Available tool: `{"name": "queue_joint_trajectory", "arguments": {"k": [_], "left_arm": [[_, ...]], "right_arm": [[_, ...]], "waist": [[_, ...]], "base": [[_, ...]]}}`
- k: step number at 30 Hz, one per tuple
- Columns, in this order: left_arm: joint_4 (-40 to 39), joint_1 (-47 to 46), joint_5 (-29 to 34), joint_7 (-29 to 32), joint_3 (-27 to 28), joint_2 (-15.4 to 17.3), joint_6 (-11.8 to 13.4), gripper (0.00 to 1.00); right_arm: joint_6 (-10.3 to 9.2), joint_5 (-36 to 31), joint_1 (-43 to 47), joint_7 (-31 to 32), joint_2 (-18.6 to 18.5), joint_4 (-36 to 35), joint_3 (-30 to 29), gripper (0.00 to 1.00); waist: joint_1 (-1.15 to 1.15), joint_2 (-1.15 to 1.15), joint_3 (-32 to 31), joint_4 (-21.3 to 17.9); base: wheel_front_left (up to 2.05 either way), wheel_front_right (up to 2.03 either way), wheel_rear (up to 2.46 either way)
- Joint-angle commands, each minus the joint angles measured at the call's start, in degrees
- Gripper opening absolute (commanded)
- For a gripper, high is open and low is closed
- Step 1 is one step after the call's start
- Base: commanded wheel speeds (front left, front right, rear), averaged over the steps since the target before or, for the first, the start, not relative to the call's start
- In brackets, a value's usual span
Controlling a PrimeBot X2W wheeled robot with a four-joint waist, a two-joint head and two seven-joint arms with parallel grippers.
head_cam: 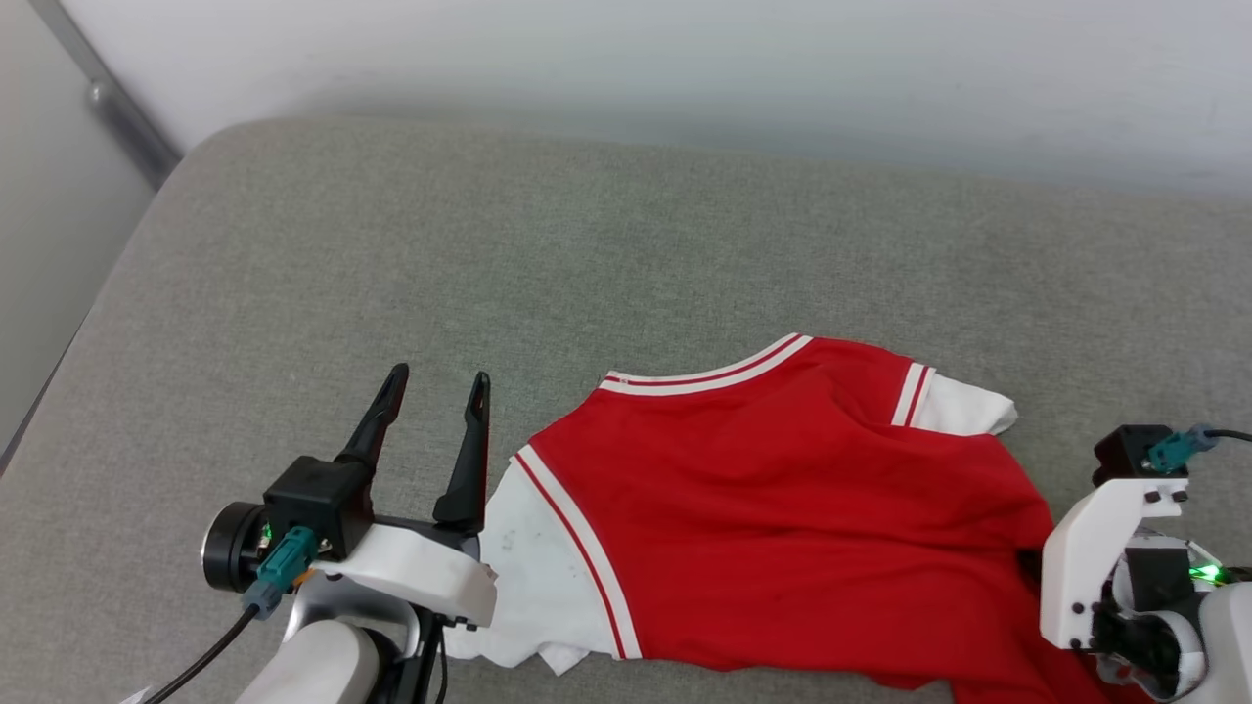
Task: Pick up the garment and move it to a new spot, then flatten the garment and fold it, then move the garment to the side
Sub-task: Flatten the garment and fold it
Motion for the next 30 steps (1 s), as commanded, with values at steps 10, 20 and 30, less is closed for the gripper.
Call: {"name": "queue_joint_trajectory", "arguments": {"k": [10, 20, 30], "left_arm": [[0.3, 4.1, -0.8, 0.9, 0.2, 1.4, 2.0, 1.0], [-0.5, 7.2, -1.3, 2.1, -0.4, 1.6, 3.5, 1.0], [-1.0, 8.3, -1.6, 3.0, -0.7, 2.4, 4.0, 1.0]], "right_arm": [[-0.04, -3.1, 8.4, -2.7, 1.1, -16.3, 0.7, 0.0], [-0.04, -1.2, 25.0, 0.7, 6.5, -23.2, 2.7, 0.0], [-0.03, -1.8, 23.8, -19.1, 8.5, -18.9, -3.2, 1.0]], "waist": [[0.0, 0.0, -5.7, -4.3], [0.0, 0.0, -8.7, -6.5], [0.0, 0.0, -9.4, -6.3]], "base": [[0.0, 0.0, 0.0], [0.0, 0.0, 0.0], [0.0, 0.0, 0.0]]}}
